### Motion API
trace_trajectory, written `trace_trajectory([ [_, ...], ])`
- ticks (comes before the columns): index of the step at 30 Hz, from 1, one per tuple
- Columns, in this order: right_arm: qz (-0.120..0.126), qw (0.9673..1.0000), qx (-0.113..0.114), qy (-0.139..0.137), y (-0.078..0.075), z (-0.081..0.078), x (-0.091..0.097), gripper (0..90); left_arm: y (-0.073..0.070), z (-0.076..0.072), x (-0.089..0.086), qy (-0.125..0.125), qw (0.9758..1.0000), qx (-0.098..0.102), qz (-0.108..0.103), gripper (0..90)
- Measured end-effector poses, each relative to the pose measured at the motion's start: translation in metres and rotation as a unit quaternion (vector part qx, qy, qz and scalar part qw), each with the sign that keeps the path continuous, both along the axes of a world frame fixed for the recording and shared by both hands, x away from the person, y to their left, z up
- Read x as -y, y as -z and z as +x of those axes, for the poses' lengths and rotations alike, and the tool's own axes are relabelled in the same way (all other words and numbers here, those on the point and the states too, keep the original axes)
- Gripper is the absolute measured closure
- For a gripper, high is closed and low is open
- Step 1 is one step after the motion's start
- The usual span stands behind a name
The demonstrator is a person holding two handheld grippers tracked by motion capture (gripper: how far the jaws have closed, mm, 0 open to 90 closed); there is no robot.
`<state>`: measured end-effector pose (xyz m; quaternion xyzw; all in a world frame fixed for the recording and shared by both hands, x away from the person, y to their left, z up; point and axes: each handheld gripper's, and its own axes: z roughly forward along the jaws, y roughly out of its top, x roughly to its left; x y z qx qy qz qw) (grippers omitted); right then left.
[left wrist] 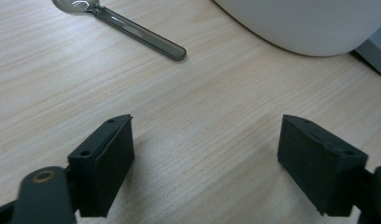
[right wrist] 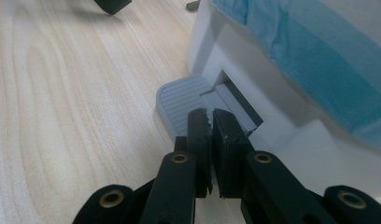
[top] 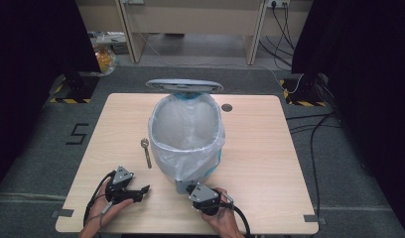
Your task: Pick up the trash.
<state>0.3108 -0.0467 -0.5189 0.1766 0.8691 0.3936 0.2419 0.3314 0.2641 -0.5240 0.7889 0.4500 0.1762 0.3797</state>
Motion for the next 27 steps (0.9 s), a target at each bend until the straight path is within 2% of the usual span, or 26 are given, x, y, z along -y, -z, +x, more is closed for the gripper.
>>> trace_trajectory([
  [2,0.001,1.0000,-0.001,0.000,0.000,0.000,0.000,85.6,0.000,0.001,-0.001,-0.002,1.0000,-0.001,-0.006,22.2],
  [3,0.001,1.0000,-0.002,0.000,0.000,0.000,0.000,85.6,-0.004,0.002,-0.003,-0.013,0.9996,0.009,-0.021,23.4],
  [5,0.001,1.0000,-0.002,0.000,0.000,0.000,0.001,85.7,-0.010,0.003,-0.004,-0.021,0.9991,0.021,-0.029,24.6],
  [9,0.001,1.0000,-0.001,-0.001,0.000,0.000,0.001,85.6,-0.013,0.012,-0.004,-0.030,0.9984,0.016,-0.045,25.1],
  [16,0.000,1.0000,0.001,-0.002,0.000,0.000,0.001,85.6,-0.012,0.030,-0.001,-0.036,0.9984,0.017,-0.041,30.0],
  [21,0.000,1.0000,0.002,-0.002,0.000,0.000,0.001,85.6,-0.014,0.049,0.002,-0.042,0.9983,0.020,-0.035,33.1],
  [24,0.000,1.0000,0.002,0.000,0.000,-0.001,0.000,85.6,-0.015,0.054,0.005,-0.046,0.9983,0.019,-0.032,34.6],
  [27,0.000,1.0000,0.003,0.000,0.001,-0.001,0.000,85.6,-0.013,0.068,0.008,-0.053,0.9983,0.006,-0.025,35.5],
])
